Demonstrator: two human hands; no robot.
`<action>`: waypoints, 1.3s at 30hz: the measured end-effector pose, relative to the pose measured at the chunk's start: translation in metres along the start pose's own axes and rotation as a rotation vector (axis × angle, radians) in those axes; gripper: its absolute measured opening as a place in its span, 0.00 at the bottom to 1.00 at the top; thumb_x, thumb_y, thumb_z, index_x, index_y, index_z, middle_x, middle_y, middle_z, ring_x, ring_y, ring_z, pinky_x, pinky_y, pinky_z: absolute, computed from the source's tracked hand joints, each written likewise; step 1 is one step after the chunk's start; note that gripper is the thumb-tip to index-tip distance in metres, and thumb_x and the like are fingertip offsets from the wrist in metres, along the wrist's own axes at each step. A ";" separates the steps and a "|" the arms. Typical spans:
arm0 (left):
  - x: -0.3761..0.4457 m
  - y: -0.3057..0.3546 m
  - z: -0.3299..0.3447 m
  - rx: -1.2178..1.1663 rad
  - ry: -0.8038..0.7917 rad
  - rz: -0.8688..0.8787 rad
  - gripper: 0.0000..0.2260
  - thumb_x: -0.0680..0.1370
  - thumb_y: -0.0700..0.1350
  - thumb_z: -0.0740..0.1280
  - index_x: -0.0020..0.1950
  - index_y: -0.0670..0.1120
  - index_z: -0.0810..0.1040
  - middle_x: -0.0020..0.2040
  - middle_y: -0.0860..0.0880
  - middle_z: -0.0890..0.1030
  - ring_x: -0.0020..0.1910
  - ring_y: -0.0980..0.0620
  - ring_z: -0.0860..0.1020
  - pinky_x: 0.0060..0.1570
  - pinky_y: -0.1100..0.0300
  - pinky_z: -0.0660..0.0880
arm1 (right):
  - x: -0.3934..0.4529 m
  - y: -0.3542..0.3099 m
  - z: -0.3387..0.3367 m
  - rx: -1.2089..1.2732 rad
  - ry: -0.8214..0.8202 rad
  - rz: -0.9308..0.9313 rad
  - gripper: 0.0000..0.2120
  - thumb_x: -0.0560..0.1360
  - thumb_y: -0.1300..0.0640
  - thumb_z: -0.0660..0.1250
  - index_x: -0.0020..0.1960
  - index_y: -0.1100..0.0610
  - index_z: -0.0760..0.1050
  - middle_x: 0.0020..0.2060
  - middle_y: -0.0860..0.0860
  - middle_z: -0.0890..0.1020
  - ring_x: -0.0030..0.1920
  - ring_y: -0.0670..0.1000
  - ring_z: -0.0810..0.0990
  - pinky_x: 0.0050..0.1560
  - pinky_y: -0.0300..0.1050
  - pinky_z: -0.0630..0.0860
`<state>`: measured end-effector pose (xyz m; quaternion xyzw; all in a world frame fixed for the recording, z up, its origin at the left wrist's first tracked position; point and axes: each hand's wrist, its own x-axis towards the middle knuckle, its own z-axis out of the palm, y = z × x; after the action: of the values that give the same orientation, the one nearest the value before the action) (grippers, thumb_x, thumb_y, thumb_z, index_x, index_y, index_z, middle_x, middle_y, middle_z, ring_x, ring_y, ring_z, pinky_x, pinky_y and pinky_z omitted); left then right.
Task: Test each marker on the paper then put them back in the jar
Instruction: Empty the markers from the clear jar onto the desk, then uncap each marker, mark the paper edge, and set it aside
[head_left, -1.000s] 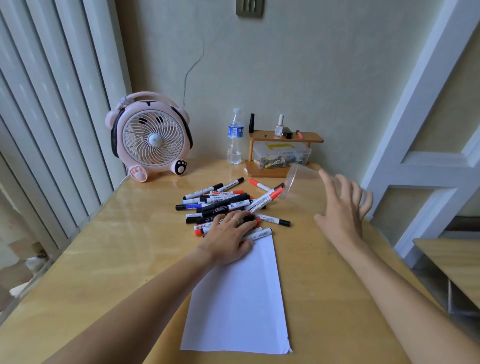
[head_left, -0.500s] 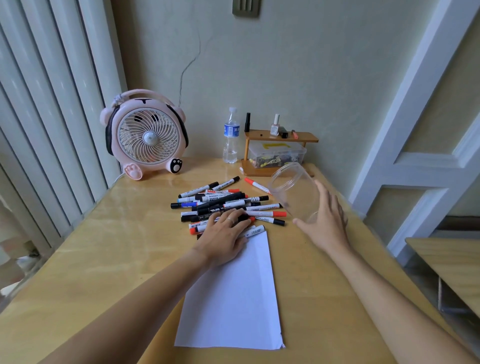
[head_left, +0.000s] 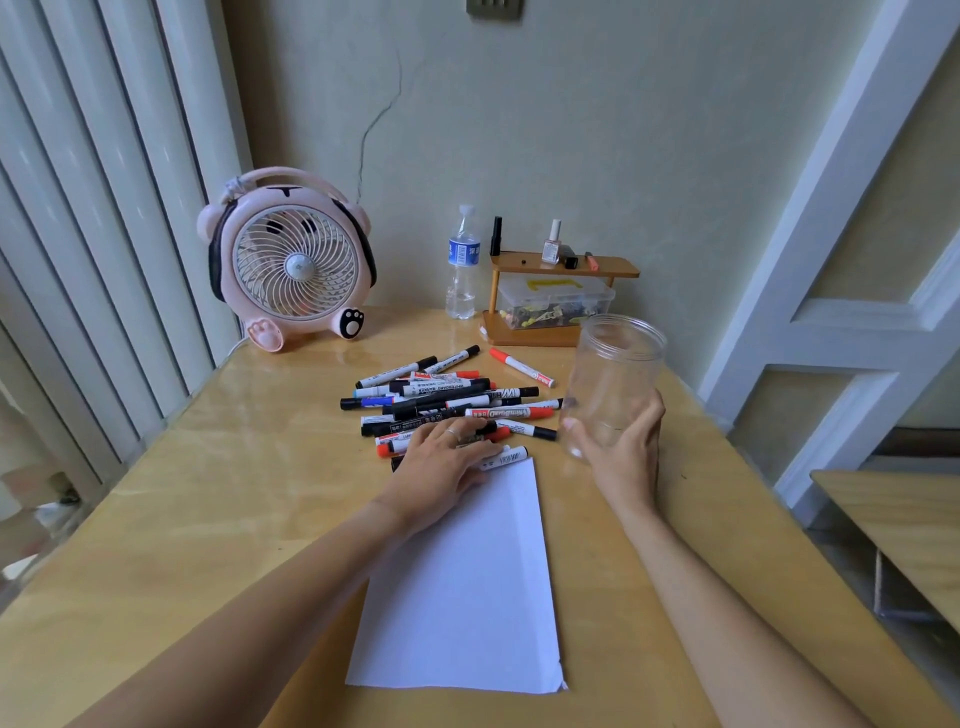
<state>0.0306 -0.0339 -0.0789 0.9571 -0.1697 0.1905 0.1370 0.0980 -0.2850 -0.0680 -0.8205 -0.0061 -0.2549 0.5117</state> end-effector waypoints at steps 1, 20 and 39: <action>0.000 -0.001 -0.001 -0.005 -0.004 0.005 0.18 0.82 0.53 0.67 0.72 0.58 0.76 0.76 0.50 0.69 0.76 0.46 0.66 0.75 0.45 0.58 | 0.001 0.000 0.000 0.001 -0.011 -0.005 0.54 0.66 0.45 0.82 0.79 0.52 0.51 0.77 0.57 0.64 0.74 0.56 0.68 0.70 0.49 0.69; -0.035 -0.018 -0.019 -0.062 0.046 -0.052 0.18 0.77 0.52 0.61 0.66 0.58 0.78 0.70 0.52 0.72 0.71 0.48 0.68 0.68 0.46 0.66 | -0.130 -0.049 0.009 -0.734 -0.636 -0.469 0.40 0.74 0.28 0.43 0.72 0.52 0.69 0.73 0.50 0.68 0.75 0.54 0.65 0.72 0.54 0.61; -0.072 -0.015 -0.037 -0.012 0.237 -0.191 0.13 0.73 0.44 0.76 0.55 0.50 0.80 0.54 0.48 0.76 0.54 0.44 0.72 0.51 0.49 0.74 | -0.115 -0.060 -0.031 -0.677 -0.920 -0.565 0.35 0.74 0.26 0.46 0.68 0.47 0.68 0.68 0.41 0.67 0.72 0.46 0.62 0.69 0.46 0.58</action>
<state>-0.0380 0.0115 -0.0787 0.9389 -0.0615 0.2872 0.1794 -0.0313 -0.2534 -0.0561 -0.9291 -0.3605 0.0105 0.0821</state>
